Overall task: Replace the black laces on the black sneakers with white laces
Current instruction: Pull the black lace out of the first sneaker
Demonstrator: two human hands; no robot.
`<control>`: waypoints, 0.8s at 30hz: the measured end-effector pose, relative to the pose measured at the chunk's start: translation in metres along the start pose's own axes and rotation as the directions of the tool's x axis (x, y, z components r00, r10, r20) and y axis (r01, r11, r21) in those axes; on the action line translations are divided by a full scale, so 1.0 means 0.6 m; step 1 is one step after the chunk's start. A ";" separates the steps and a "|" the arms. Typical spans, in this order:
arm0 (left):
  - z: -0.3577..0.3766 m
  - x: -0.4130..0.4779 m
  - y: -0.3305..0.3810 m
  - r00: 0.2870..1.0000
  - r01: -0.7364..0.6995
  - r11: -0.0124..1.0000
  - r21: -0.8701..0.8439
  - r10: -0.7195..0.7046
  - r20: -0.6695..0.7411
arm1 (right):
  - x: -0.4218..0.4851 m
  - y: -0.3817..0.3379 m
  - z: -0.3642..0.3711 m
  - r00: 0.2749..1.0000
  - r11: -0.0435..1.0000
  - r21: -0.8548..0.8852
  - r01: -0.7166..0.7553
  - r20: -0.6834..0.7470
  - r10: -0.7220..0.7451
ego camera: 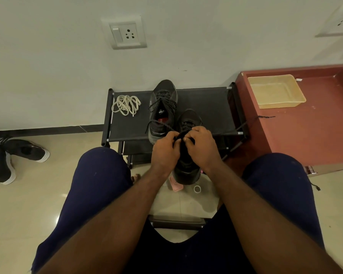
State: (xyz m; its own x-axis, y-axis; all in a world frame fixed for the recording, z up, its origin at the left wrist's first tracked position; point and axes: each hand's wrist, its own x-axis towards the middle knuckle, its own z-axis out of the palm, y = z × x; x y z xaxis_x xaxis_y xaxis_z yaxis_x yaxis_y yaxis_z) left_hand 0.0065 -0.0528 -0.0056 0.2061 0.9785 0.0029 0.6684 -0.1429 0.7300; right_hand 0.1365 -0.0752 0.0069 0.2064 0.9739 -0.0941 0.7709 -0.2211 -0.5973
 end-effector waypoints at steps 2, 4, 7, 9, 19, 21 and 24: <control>0.001 0.000 0.001 1.000 0.001 1.000 0.001 -0.001 -0.007 | 0.000 0.000 -0.002 1.000 0.995 0.103 -0.013 -0.017 0.015; 0.002 0.001 0.002 1.000 0.010 1.000 -0.008 -0.010 -0.013 | 0.000 -0.008 -0.008 0.996 0.975 0.218 -0.044 -0.068 0.060; 0.003 0.003 0.005 0.999 0.012 1.000 -0.019 -0.013 -0.030 | -0.003 -0.030 -0.031 0.951 0.671 0.724 -0.163 -0.065 0.301; 0.004 0.003 0.005 0.999 0.016 1.000 -0.021 -0.017 -0.035 | -0.004 -0.039 -0.050 0.930 0.350 0.926 -0.144 0.007 0.367; 0.004 0.003 0.004 0.999 0.028 0.999 -0.042 -0.029 -0.020 | 0.001 -0.010 -0.036 0.993 0.996 0.082 -0.045 -0.104 0.054; 0.004 0.003 0.004 1.000 0.023 0.999 -0.046 -0.023 -0.006 | -0.001 -0.016 -0.025 1.000 0.993 -0.113 -0.025 -0.019 0.023; 0.003 0.001 0.003 1.000 0.011 0.999 -0.040 -0.012 -0.004 | -0.001 -0.021 -0.018 0.999 0.976 -0.214 -0.034 0.000 0.035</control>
State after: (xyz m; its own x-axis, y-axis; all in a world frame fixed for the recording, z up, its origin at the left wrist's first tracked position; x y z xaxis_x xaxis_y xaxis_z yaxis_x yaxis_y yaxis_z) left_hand 0.0090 -0.0527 -0.0055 0.1955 0.9807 -0.0028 0.6418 -0.1258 0.7565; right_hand 0.1333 -0.0735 0.0233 0.2330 0.9657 -0.1150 0.8747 -0.2598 -0.4091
